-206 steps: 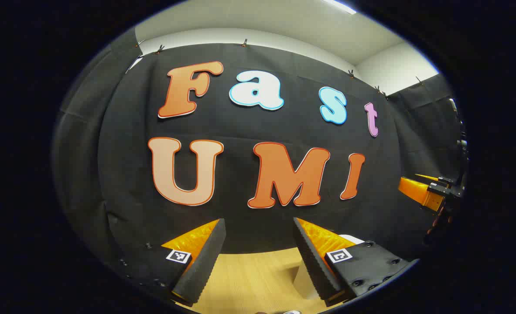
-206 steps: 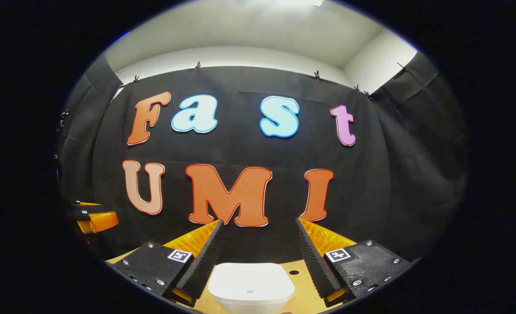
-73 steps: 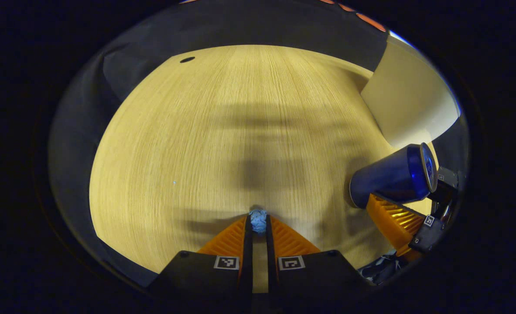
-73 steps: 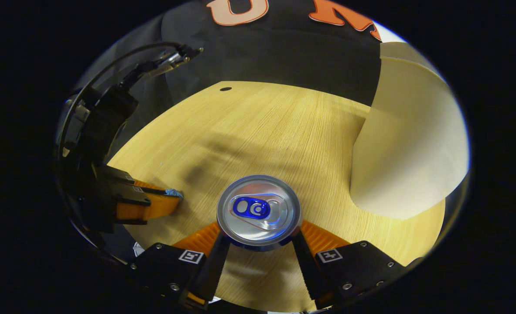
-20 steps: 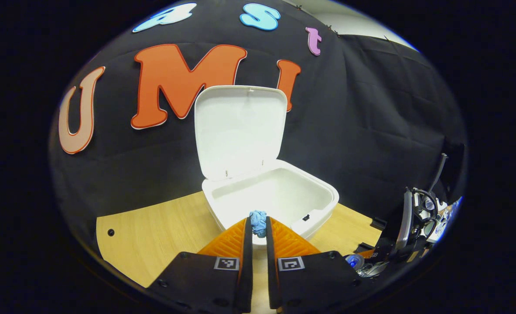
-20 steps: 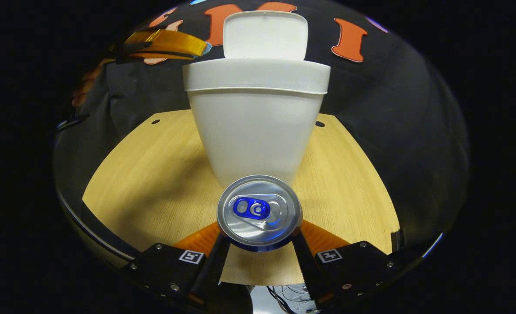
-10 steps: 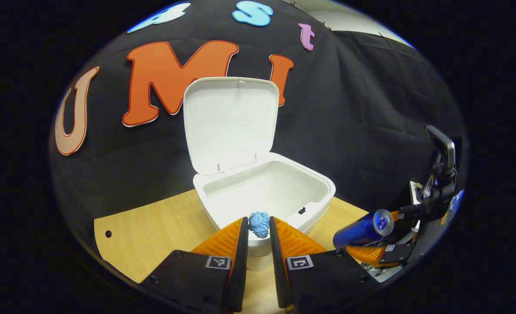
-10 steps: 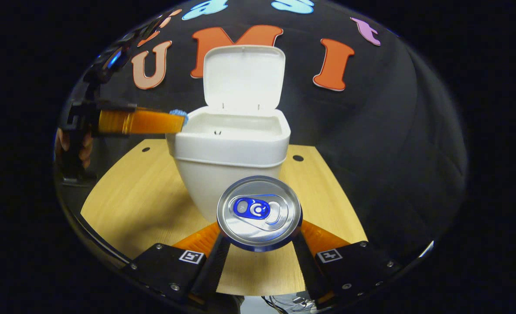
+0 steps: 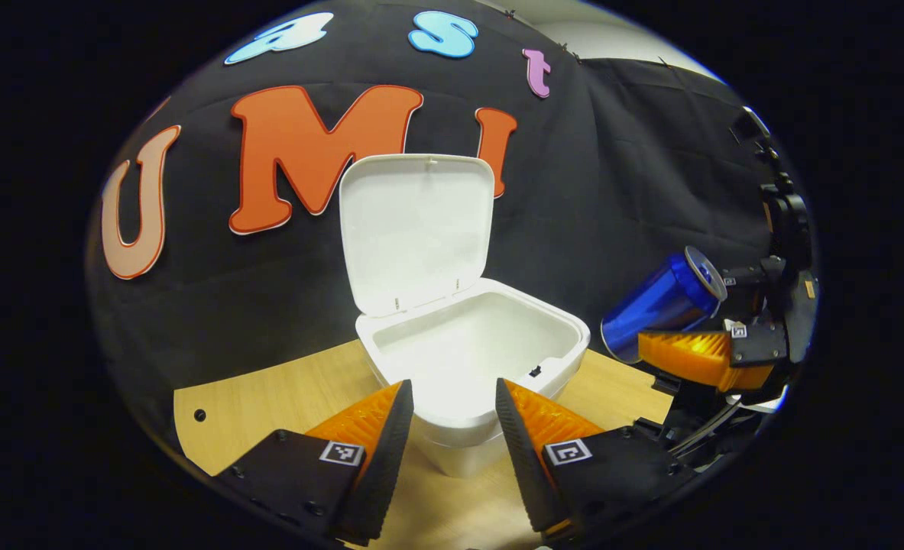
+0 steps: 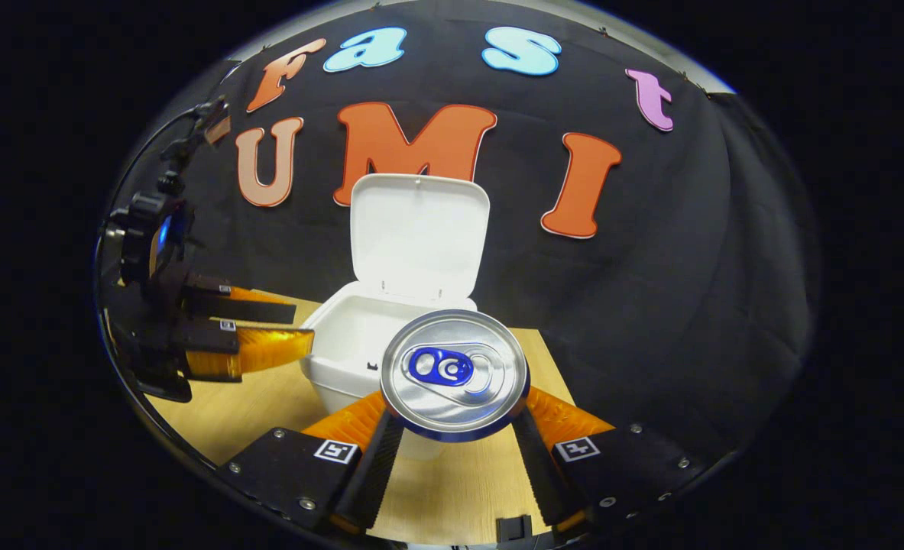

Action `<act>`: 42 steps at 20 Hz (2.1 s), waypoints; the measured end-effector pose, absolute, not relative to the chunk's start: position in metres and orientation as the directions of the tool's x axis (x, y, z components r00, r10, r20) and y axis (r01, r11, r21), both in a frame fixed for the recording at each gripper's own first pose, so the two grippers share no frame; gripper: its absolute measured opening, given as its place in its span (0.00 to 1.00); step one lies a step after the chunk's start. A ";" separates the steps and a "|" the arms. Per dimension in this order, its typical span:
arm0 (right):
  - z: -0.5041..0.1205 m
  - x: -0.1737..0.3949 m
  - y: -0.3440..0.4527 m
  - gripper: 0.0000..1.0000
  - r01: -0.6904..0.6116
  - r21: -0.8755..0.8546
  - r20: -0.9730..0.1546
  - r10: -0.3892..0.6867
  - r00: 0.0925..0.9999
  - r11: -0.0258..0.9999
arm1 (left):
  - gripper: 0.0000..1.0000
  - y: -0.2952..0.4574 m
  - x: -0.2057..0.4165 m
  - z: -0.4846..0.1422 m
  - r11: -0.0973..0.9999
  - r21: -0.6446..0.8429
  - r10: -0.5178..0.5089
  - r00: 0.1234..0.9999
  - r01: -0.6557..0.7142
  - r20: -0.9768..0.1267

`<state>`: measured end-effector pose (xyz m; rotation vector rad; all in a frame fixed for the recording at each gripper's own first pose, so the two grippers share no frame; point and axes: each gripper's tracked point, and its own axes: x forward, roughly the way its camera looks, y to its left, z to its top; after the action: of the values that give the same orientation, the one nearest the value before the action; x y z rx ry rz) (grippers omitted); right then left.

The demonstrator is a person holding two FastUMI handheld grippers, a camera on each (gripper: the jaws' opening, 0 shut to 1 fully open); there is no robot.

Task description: Press the lid of the desktop garbage bin to open it, pick up the crumpled paper on the desktop and throw it into the bin, then pick up the pop can on the desktop and drop it into the bin, and finally close the garbage bin lid.

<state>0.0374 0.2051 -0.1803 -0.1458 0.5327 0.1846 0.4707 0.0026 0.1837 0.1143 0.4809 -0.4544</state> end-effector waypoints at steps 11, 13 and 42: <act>-0.180 0.082 0.234 0.79 -0.308 -0.098 -0.506 0.219 0.834 0.946 | 0.89 0.076 0.456 0.182 0.958 0.034 -0.237 0.857 0.283 -0.458; -0.189 0.086 0.238 0.75 -0.328 -0.087 -0.536 0.233 0.811 0.941 | 0.87 0.090 0.453 0.182 0.969 0.035 -0.203 0.865 0.246 -0.459; -0.142 0.182 0.252 0.82 -0.433 -0.131 -0.544 0.301 0.783 0.892 | 0.87 0.190 0.398 0.172 0.994 0.070 0.102 0.874 -0.078 -0.475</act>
<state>0.1820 0.2522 -0.1423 -0.2557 0.5403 0.4006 0.3979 0.1895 0.1725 0.0490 0.4988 0.0941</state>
